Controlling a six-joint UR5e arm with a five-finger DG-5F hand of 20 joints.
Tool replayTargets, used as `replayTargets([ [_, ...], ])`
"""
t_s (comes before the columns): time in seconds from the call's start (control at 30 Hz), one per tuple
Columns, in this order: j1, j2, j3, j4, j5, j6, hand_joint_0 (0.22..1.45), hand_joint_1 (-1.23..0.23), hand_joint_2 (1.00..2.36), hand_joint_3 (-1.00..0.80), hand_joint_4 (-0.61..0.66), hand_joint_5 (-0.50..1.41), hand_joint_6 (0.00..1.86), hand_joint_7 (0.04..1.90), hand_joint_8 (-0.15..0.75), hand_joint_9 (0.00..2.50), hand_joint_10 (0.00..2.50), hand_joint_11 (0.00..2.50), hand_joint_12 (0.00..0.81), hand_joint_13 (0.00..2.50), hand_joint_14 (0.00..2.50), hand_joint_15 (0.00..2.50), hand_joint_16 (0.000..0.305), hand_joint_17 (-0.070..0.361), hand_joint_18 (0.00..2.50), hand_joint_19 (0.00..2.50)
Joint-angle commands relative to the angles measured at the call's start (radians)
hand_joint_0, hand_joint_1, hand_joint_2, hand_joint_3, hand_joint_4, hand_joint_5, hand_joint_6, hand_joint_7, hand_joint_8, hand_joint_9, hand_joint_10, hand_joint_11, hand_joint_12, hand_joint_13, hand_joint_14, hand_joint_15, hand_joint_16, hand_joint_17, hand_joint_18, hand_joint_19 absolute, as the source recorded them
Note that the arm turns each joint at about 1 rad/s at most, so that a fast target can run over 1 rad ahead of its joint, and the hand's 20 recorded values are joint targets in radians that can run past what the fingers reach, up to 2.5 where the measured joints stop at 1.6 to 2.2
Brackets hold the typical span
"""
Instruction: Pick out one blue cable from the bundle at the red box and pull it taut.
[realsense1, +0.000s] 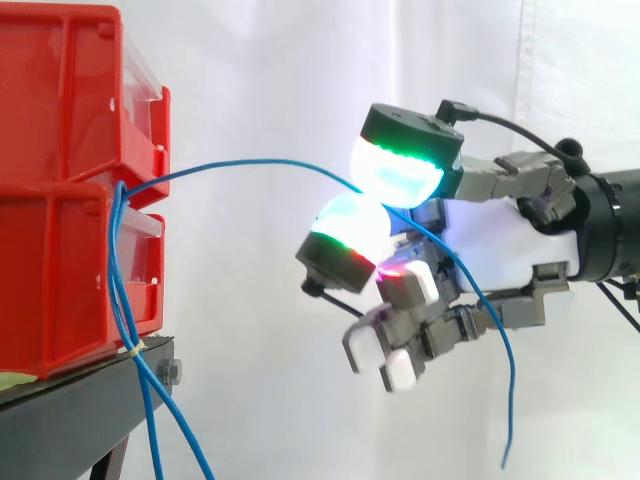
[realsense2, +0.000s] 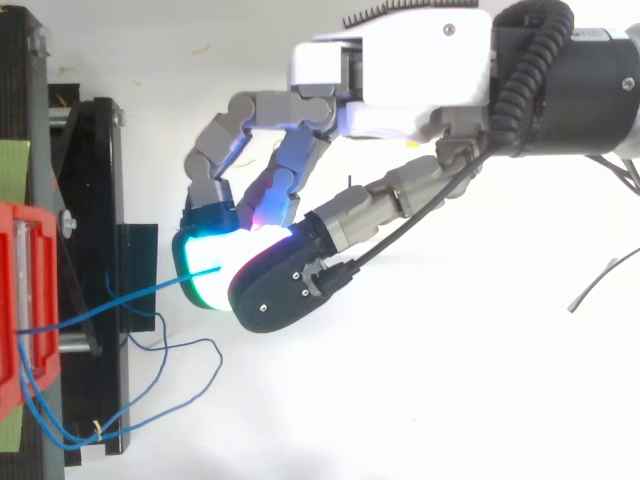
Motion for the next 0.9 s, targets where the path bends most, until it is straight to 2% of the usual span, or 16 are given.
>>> replayTargets([
  [0.0, 0.0, -0.001, -0.033, 0.007, -0.003, 0.001, 0.61, -0.68, 1.02, -0.19, -0.05, -0.1, 0.95, 0.96, 0.24, 1.13, 0.03, 0.7, 0.325, 0.8, 0.02, 0.38, 0.038, 0.085, 0.64, 0.58],
  [0.13, 0.0, 0.0, -0.075, 0.063, -0.004, 0.006, 0.61, -0.68, 1.02, -0.19, -0.05, -0.1, 0.95, 0.97, 0.242, 1.13, 0.03, 0.7, 0.324, 0.8, 0.02, 0.38, 0.038, 0.085, 0.64, 0.58],
  [0.17, 0.0, 0.0, -0.078, 0.078, -0.003, 0.006, 0.61, -0.68, 1.02, -0.19, -0.05, -0.1, 0.95, 0.97, 0.242, 1.13, 0.03, 0.7, 0.322, 0.8, 0.02, 0.38, 0.038, 0.085, 0.64, 0.58],
  [0.2, 0.0, 0.0, -0.079, 0.126, -0.004, 0.001, 0.61, -0.68, 1.02, -0.19, -0.05, -0.1, 0.96, 0.96, 0.243, 1.13, 0.03, 0.7, 0.323, 0.8, 0.02, 0.38, 0.038, 0.085, 0.64, 0.58],
  [0.33, 0.0, 0.0, -0.079, 0.168, -0.003, 0.001, 0.61, -0.68, 1.02, -0.19, -0.05, -0.1, 0.95, 0.96, 0.243, 1.13, 0.03, 0.7, 0.324, 0.79, 0.02, 0.37, 0.038, 0.085, 0.64, 0.58],
  [0.87, 0.0, -0.001, -0.079, 0.167, 0.002, 0.0, 0.61, -0.68, 1.02, -0.19, -0.06, -0.1, 0.96, 0.96, 0.242, 1.13, 0.02, 0.69, 0.326, 0.8, 0.02, 0.38, 0.038, 0.085, 0.64, 0.58],
])
